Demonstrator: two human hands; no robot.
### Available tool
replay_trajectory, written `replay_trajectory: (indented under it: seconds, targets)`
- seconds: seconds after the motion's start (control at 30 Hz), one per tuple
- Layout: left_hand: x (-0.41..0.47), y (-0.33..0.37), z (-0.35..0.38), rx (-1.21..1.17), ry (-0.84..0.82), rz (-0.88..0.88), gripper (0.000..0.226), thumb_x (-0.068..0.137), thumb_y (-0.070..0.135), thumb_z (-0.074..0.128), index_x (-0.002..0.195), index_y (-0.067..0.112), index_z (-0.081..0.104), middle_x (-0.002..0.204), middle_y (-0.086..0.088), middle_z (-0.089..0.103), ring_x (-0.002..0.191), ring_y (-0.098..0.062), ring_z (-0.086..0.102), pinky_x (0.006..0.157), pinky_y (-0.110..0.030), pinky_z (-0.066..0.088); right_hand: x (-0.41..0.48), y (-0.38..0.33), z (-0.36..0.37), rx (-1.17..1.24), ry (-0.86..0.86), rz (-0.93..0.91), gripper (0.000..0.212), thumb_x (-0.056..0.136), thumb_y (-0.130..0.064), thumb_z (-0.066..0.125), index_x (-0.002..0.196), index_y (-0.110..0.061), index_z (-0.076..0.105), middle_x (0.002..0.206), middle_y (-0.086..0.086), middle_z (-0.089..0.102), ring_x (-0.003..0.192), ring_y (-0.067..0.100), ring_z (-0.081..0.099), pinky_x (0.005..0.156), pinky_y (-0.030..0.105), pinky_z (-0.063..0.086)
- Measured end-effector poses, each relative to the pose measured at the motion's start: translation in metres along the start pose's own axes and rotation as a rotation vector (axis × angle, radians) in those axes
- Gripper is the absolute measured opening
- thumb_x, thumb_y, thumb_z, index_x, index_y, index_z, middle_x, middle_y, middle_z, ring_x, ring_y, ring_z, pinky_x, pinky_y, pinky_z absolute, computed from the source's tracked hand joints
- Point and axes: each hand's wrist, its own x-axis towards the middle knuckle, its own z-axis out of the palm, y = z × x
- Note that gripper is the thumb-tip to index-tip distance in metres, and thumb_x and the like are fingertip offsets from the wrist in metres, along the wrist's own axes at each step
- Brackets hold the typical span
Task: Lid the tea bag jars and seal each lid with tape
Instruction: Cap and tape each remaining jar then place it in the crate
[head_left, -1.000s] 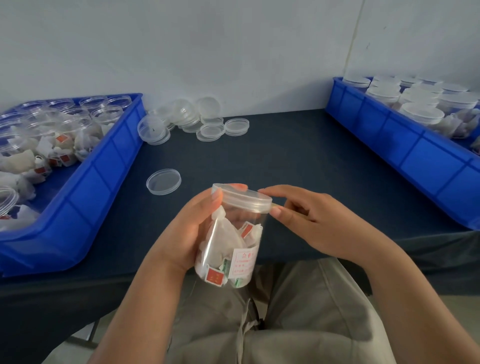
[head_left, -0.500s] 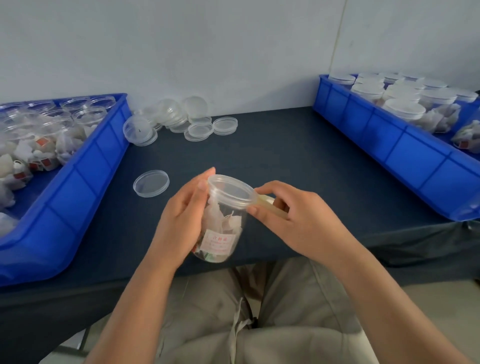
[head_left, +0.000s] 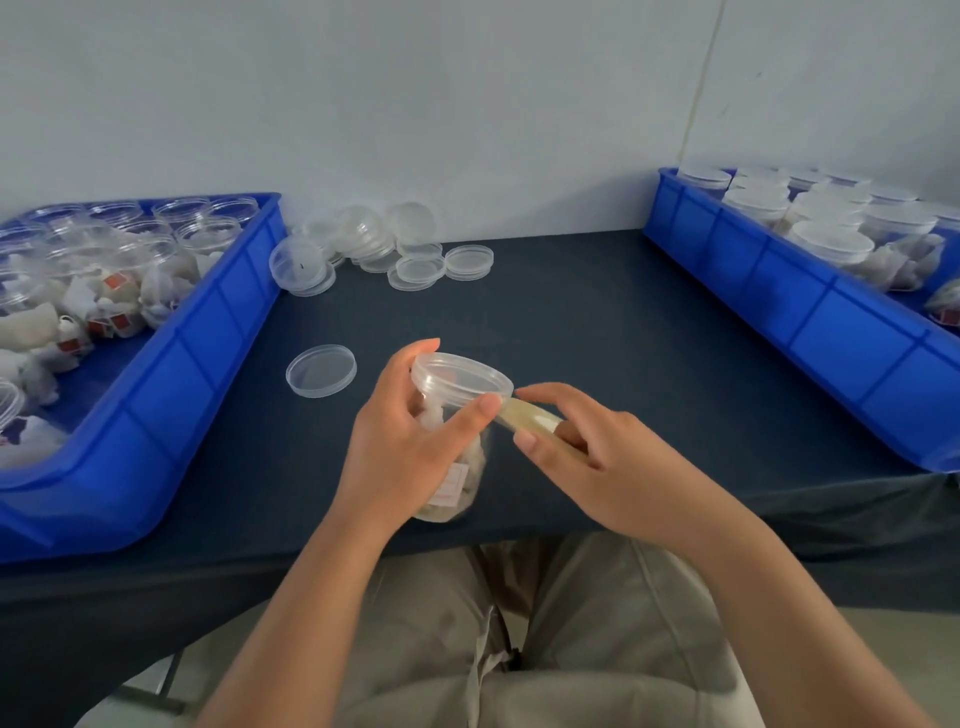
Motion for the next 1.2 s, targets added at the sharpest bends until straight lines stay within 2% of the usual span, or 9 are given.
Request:
replay_trajectory:
  seconds: [0.1,0.3,0.47,0.67,0.77,0.9,1.03,1.13,1.2]
  targets:
    - [0.004,-0.001,-0.007,-0.025,-0.044,-0.043,0.079,0.071,0.081,0.071,0.141,0.051,0.052,0.122,0.037,0.065,0.11,0.01,0.066,0.078,-0.012,0.052,0.0,0.003,-0.007,0.0,0.013,-0.024,0.04,0.102,-0.072,0.037,0.138,-0.056,0.044,0.079,-0.01,0.064,0.07,0.008,0.061,0.059,0.026,0.043]
    - [0.003,-0.002,-0.021,-0.255,-0.205,-0.184,0.069,0.074,0.082,0.07,0.134,0.049,0.063,0.122,0.016,0.075,0.11,-0.009,0.075,0.095,-0.041,0.059,0.002,0.012,-0.013,-0.003,-0.003,-0.023,0.034,0.102,-0.072,0.038,0.132,-0.058,0.046,0.085,-0.007,0.066,0.074,0.013,0.063,0.062,0.037,0.052]
    - [-0.003,-0.009,-0.025,-0.554,-0.354,-0.398,0.091,0.064,0.08,0.086,0.142,0.041,0.062,0.13,-0.012,0.074,0.111,-0.029,0.076,0.086,-0.043,0.062,0.008,0.017,-0.007,0.017,0.004,-0.019,0.041,0.096,-0.079,0.039,0.133,-0.06,0.047,0.087,-0.007,0.067,0.077,0.013,0.064,0.068,0.036,0.055]
    - [0.003,-0.022,-0.013,-0.724,-0.486,-0.386,0.085,0.081,0.075,0.078,0.137,0.012,0.068,0.124,-0.019,0.071,0.105,-0.033,0.069,0.086,-0.044,0.06,0.009,0.008,-0.002,0.078,0.018,-0.059,0.058,0.093,-0.085,0.034,0.14,-0.056,0.049,0.088,-0.032,0.063,0.082,-0.002,0.062,0.065,0.013,0.044]
    - [0.005,-0.027,-0.012,-0.666,-0.472,-0.259,0.073,0.085,0.074,0.074,0.127,0.015,0.072,0.122,-0.017,0.073,0.107,-0.033,0.072,0.088,-0.045,0.061,0.005,0.006,-0.006,0.082,-0.014,-0.093,0.054,0.098,-0.079,0.037,0.147,-0.057,0.045,0.094,-0.047,0.059,0.089,-0.011,0.061,0.075,0.006,0.044]
    - [0.008,-0.023,-0.013,-0.265,-0.329,-0.111,0.07,0.087,0.077,0.059,0.123,0.018,0.073,0.117,-0.009,0.077,0.108,-0.031,0.074,0.097,-0.052,0.06,0.004,0.006,-0.006,0.012,-0.015,-0.047,0.056,0.096,-0.083,0.035,0.148,-0.062,0.039,0.134,-0.046,0.055,0.117,-0.011,0.058,0.093,0.018,0.049]
    - [0.001,-0.006,-0.013,-0.041,-0.149,-0.042,0.067,0.085,0.08,0.043,0.132,0.037,0.065,0.115,0.029,0.072,0.107,0.004,0.07,0.082,-0.012,0.053,0.004,0.0,-0.004,-0.029,0.076,0.018,0.061,0.097,-0.08,0.032,0.151,-0.054,0.046,0.14,-0.034,0.06,0.125,-0.003,0.059,0.104,0.029,0.053]
    - [-0.007,0.002,-0.007,0.057,-0.112,-0.021,0.059,0.089,0.083,0.035,0.131,0.052,0.06,0.12,0.037,0.065,0.115,0.015,0.06,0.09,-0.011,0.047,0.0,-0.007,0.002,-0.063,0.133,0.021,0.063,0.099,-0.078,0.034,0.152,-0.048,0.05,0.142,-0.03,0.061,0.127,-0.001,0.058,0.104,0.028,0.051]
    - [-0.01,0.005,-0.003,0.128,-0.109,-0.037,0.07,0.079,0.09,0.05,0.137,0.051,0.053,0.119,0.041,0.062,0.113,0.018,0.057,0.092,-0.016,0.048,-0.004,-0.013,0.011,-0.097,0.182,-0.022,0.061,0.101,-0.073,0.035,0.153,-0.044,0.052,0.143,-0.026,0.062,0.128,0.0,0.057,0.099,0.022,0.048]
